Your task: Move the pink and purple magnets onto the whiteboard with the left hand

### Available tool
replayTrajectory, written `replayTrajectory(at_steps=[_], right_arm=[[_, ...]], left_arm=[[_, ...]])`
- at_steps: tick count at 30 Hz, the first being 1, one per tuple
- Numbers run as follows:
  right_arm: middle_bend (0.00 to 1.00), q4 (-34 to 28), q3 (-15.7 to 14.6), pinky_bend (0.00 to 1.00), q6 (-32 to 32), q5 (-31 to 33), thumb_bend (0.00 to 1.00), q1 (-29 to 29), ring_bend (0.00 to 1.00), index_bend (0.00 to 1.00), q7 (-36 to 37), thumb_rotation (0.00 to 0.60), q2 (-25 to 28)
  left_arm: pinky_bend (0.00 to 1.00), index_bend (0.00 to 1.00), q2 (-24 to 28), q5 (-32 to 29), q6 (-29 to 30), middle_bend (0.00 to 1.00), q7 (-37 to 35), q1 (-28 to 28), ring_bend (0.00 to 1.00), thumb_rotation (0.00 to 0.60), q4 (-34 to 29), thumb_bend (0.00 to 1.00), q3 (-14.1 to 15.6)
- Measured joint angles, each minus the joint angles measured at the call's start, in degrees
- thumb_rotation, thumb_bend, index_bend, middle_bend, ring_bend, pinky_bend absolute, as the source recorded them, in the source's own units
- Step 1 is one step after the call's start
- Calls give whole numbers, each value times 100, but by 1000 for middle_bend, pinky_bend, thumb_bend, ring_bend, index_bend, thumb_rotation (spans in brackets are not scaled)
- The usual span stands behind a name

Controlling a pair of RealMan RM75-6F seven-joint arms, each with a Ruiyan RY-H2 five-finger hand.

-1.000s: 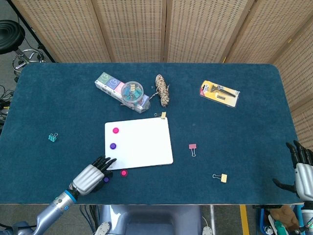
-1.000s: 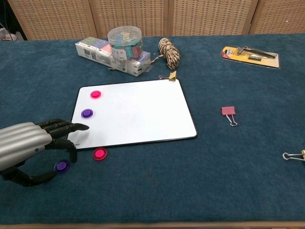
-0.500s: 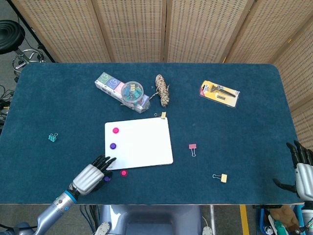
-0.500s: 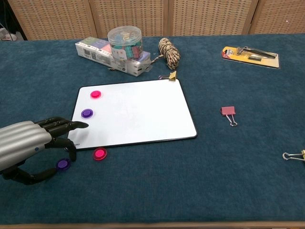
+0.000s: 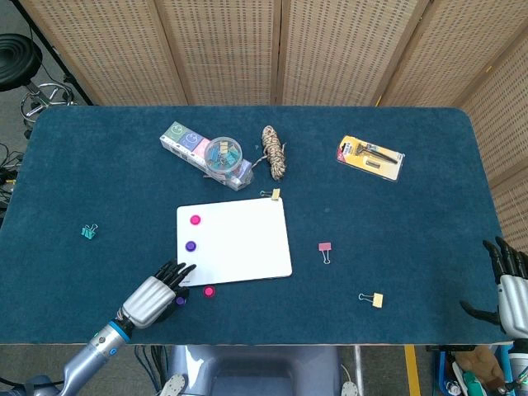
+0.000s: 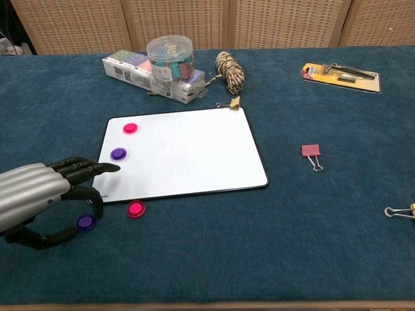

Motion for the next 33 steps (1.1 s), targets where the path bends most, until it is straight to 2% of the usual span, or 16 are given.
replayTrajectory(at_steps=[12,18,24,28,33], right_arm=[[0,-7,-5,0,3,-6,0,-3,0,0,-4,600,2],[0,-8,-15,0,-8,-11,0,-2,0,0,-15,600,-1],[0,-5,-23,0,-27,-8,0,9,0,0,-50,600,-18],[0,-6,-19,0,-30,8,0,12,0,0,-56,600,-26],[0,14,-6,0,-49,41,0,19,0,0,-32,600,-22]], left_arm=[[0,686,61,18,122,0,-7,32,0,600,-71,430,-38],[0,686,114,-53,159,0,-77,-6,0,600,-146,431,-186],[0,686,181,-286,31,0,-104,-251,0,600,-340,430,-619],[0,686,192,-673,-318,0,-92,-533,0,600,-424,430,-1019],[0,686,-20,-1063,-742,0,-75,-896,0,600,-172,430,-1386]])
